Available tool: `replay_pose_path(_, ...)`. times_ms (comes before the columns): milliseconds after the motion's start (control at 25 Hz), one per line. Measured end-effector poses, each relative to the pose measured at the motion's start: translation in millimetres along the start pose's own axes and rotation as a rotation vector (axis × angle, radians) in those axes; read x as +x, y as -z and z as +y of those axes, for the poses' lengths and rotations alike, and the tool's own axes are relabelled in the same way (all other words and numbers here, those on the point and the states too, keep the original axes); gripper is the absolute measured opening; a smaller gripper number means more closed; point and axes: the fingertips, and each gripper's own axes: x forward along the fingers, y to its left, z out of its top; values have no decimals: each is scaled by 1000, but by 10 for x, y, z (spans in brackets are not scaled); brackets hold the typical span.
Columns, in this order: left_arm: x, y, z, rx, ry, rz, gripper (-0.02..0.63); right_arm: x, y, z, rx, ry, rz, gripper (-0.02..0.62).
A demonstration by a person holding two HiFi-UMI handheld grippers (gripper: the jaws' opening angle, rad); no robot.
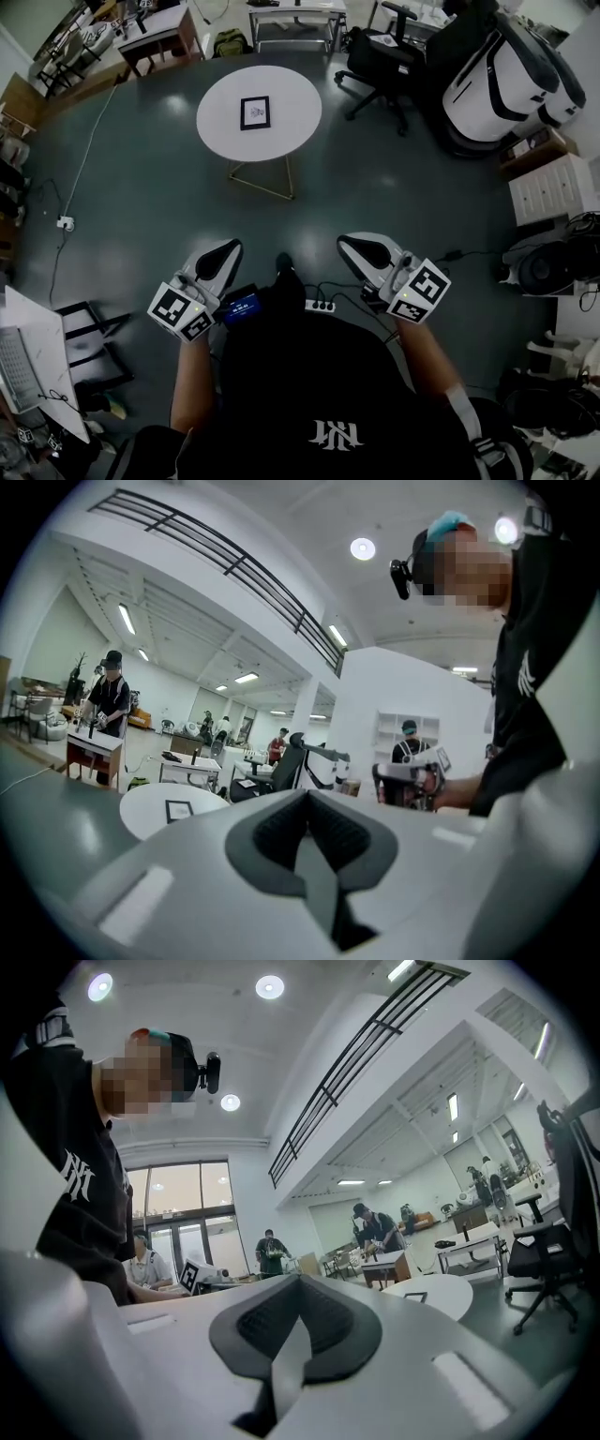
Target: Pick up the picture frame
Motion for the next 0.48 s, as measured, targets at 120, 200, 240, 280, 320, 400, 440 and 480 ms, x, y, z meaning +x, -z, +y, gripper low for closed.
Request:
replay_pose_path(120, 248, -113, 266, -16, 4, -8, 3, 181, -120, -328, 5, 13, 21, -2)
replay_pose_path(200, 428, -190, 459, -14, 0, -10, 3, 316, -184, -558, 6, 15, 33, -3)
replay_pose_path(240, 513, -230, 560, -11, -3, -12, 3, 398, -209, -668, 4, 13, 41, -2)
replay_pose_path(280, 594, -270, 665, -9, -5, -15, 3, 488, -232, -773, 2, 10, 48, -3)
replay_pose_path(320, 670, -307, 774, -9, -8, -17, 3, 584, -258, -874, 2, 8, 54, -3)
replay_pose_path(400, 827, -363, 993, -14, -11, -16, 3, 769, -329, -1080, 3, 9, 57, -2)
replay_pose_path(440, 915, -387, 1089, -17, -9, -14, 3, 847, -372, -1182, 3, 12, 55, -2)
replay_pose_path(480, 1007, -409, 1168, -20, -2, -12, 3, 910, -415, -1277, 1, 16, 52, -2)
